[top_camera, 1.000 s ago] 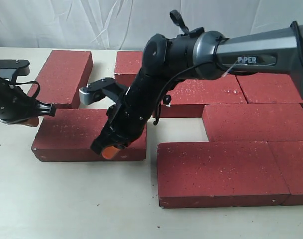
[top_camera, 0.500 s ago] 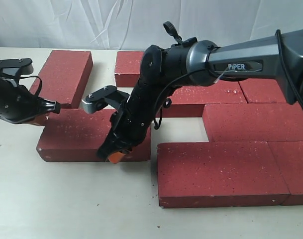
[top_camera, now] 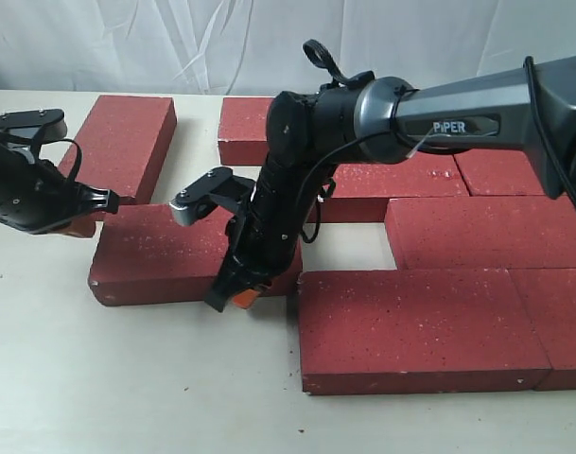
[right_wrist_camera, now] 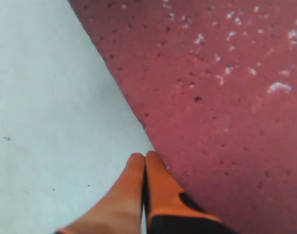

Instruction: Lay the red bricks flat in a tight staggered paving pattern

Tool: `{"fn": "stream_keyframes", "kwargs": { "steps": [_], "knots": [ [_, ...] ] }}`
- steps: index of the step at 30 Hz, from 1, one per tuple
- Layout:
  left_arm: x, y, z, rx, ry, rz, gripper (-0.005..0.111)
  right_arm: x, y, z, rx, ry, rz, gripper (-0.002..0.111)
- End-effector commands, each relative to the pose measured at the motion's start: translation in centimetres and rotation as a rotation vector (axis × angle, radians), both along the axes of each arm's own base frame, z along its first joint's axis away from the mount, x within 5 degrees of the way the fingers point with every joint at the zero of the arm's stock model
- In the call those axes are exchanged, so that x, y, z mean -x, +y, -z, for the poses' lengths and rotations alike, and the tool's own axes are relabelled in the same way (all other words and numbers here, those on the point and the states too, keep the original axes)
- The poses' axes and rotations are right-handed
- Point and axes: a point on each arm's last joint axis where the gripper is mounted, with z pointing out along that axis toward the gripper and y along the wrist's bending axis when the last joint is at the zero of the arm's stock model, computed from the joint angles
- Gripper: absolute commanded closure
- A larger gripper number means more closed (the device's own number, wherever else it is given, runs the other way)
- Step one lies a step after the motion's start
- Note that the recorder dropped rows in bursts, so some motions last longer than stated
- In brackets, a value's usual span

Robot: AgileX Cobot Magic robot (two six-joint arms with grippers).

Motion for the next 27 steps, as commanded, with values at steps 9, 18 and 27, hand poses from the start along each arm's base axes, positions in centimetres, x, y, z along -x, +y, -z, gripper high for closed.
{"fn": "stream_keyframes", "kwargs": {
  "steps": [9,18,27],
  "knots": [
    [-0.3,-0.8,-0.3,-0.001,-0.06,0.035,0.107,0.3,-0.5,-3.2,-0.036,-0.023,0.006,0.109],
    [0.1,2.0,-2.3,0.02,-0.075,-0.053,0.107,-3.5,-4.7,-7.5,-0.101,-0.192,0.223,0.109],
    [-0.2,-0.4,1.5,0.036,0.041,-0.002,0.107,-6.1,-8.7,-6.8,-0.046,-0.183,0.346,0.109]
  ]
}}
